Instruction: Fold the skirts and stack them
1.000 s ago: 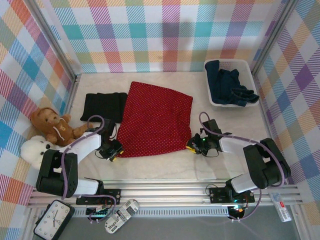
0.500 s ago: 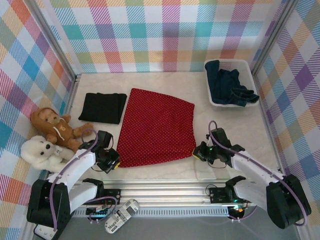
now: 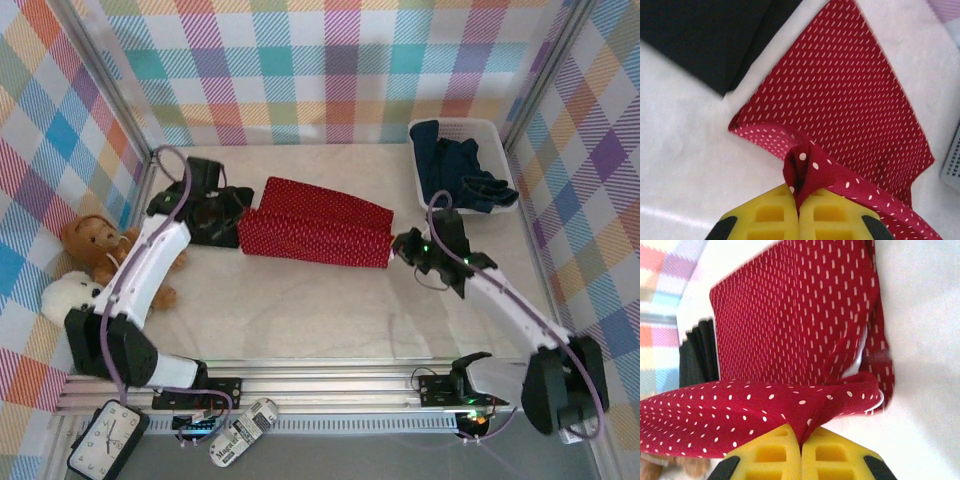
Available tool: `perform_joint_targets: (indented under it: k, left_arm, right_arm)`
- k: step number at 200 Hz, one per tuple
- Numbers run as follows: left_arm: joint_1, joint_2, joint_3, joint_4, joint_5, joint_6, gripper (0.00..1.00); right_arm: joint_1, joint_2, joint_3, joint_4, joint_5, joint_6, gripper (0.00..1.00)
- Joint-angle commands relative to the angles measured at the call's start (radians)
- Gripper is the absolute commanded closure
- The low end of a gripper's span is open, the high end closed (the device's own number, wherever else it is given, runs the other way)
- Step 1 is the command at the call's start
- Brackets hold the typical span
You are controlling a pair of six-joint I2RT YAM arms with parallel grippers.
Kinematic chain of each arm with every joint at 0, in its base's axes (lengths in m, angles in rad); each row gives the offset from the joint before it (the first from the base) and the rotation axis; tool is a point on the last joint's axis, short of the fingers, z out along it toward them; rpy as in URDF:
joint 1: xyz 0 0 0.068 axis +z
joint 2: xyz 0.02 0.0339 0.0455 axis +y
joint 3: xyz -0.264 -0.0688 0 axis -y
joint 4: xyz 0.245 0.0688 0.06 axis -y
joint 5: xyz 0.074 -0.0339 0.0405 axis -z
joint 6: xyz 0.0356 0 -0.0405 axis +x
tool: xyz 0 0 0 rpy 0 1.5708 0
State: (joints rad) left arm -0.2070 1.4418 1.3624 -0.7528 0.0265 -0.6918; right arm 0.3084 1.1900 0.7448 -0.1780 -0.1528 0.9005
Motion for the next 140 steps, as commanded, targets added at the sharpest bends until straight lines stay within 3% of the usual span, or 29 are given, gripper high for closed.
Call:
perform_joint_targets:
  k: [1, 65, 140]
  left_arm:
    - [0.022, 0.152, 0.151, 0.086, -0.120, 0.103, 1.00]
    - [0.029, 0.574, 0.579, 0.048, -0.068, 0.173, 1.00]
    - [0.029, 0.884, 0.928, -0.043, -0.032, 0.187, 1.00]
  right_arm:
    - [-0.026, 0.154, 0.121, 0.074, 0.127, -0.008, 1.00]
    - [-0.030, 0.468, 0.341, 0.082, 0.211, -0.021, 0.96]
    - [-0.032, 0.675, 0.532, 0.035, 0.153, -0.120, 0.87]
